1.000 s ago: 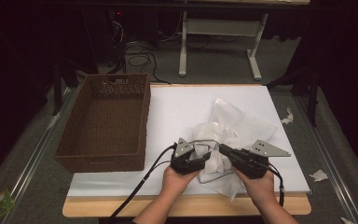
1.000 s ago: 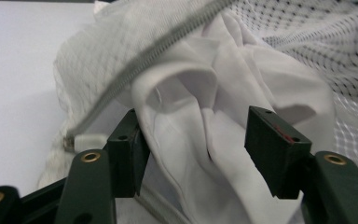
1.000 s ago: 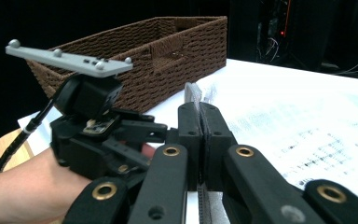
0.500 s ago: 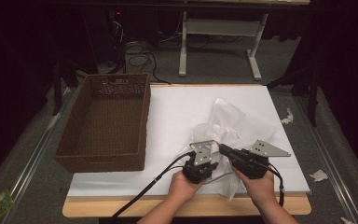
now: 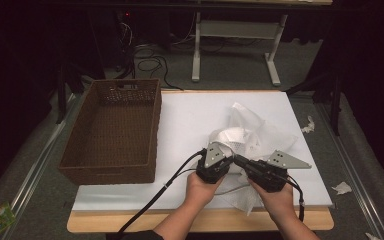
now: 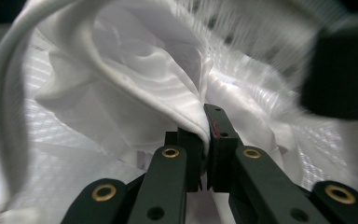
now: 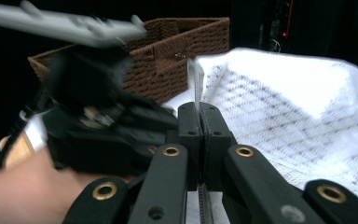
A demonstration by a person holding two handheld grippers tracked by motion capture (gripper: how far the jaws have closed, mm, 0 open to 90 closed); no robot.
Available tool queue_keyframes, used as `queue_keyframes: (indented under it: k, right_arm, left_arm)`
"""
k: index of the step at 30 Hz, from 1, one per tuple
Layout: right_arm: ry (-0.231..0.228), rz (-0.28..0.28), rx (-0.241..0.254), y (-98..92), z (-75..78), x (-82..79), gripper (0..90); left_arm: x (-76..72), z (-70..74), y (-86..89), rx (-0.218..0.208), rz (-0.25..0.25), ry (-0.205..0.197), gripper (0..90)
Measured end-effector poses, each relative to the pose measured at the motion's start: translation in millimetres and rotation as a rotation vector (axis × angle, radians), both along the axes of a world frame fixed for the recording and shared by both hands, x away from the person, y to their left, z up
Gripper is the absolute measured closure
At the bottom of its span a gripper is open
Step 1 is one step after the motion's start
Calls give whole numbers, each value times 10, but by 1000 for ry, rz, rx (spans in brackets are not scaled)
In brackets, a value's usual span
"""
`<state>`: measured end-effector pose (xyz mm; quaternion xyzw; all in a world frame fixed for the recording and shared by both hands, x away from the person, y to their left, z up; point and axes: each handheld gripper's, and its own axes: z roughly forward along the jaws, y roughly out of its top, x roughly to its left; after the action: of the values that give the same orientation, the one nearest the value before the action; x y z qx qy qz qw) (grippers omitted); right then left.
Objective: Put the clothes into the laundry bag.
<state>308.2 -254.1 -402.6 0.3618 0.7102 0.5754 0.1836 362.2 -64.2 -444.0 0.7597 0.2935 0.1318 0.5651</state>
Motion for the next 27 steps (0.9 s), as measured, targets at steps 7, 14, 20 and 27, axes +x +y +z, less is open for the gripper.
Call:
queue_keyframes:
  k: [7, 14, 20, 27]
  right_arm:
    - [-4, 3, 35, -42, 33, -31, 895]
    - [-1, 1, 32, -63, 28, -32, 894]
    - [6, -3, 3, -45, -11, -8, 894]
    - [24, -12, -10, -34, -47, 12, 893]
  left_arm:
    - [86, -121, -160, -3, 38, 9, 864]
    - [152, -184, -141, 9, 40, 24, 836]
    - [134, -189, -27, 3, 10, 38, 668]
    - [88, -220, 145, 10, -13, 64, 512]
